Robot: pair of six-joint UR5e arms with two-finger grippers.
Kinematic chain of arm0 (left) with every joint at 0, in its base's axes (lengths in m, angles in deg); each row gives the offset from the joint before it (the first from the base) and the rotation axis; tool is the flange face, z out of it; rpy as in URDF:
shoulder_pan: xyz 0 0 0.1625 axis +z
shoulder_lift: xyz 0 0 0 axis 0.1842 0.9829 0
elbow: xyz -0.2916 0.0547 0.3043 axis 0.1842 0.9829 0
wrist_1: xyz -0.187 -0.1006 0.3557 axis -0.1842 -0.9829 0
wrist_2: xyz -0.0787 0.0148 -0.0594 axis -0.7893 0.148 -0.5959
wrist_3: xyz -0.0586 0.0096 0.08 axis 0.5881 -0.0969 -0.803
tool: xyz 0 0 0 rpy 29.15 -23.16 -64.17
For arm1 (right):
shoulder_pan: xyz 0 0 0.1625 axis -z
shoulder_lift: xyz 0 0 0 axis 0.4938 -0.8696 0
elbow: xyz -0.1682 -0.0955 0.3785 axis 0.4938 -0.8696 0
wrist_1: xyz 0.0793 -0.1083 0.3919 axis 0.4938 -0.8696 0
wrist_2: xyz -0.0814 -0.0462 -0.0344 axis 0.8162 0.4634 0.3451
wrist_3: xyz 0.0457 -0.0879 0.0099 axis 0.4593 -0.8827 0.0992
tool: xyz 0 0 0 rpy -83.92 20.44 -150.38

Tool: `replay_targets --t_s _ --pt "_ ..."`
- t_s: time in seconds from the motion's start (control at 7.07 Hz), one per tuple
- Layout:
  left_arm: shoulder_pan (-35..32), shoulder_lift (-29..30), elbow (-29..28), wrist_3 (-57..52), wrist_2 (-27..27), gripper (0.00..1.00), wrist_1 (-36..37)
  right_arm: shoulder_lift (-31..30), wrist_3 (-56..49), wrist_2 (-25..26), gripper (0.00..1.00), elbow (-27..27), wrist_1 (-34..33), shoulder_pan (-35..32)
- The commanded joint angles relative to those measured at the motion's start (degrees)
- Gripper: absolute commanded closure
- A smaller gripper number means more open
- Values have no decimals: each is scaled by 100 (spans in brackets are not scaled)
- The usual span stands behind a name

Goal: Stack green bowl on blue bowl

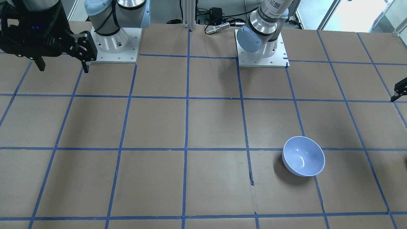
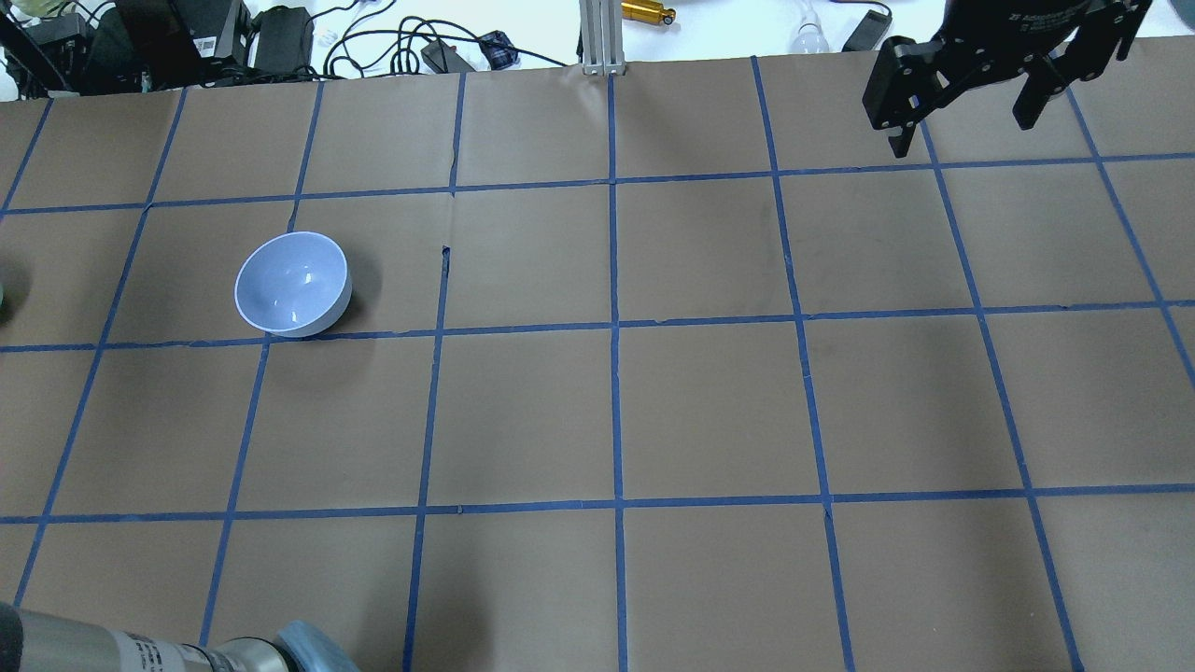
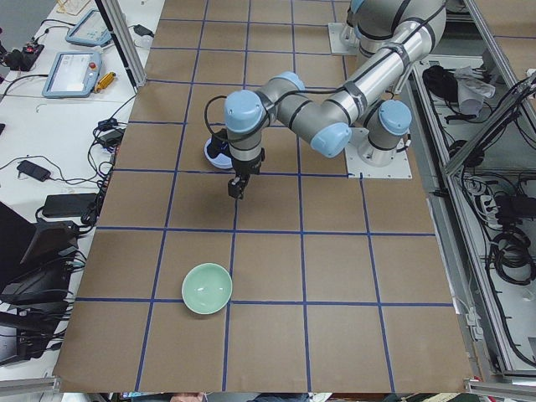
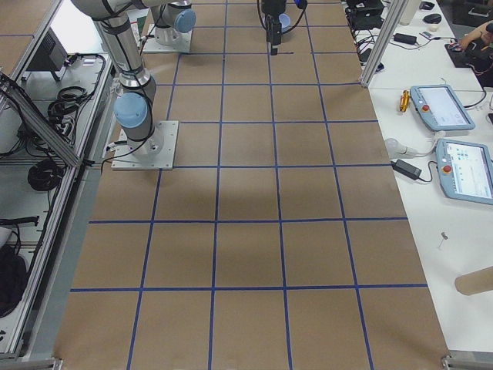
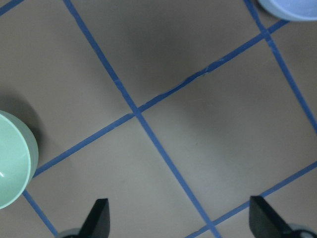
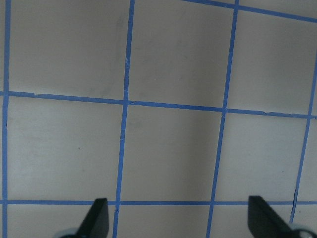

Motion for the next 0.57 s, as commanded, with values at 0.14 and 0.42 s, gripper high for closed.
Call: replay_targets --t_s 0.14,0.42 --pt "692 780 -59 -1969 -39 0 971 0 0 0 0 0 0 0" --pt "843 1080 -242 -2911 -30 0 1360 0 0 0 0 0 0 0"
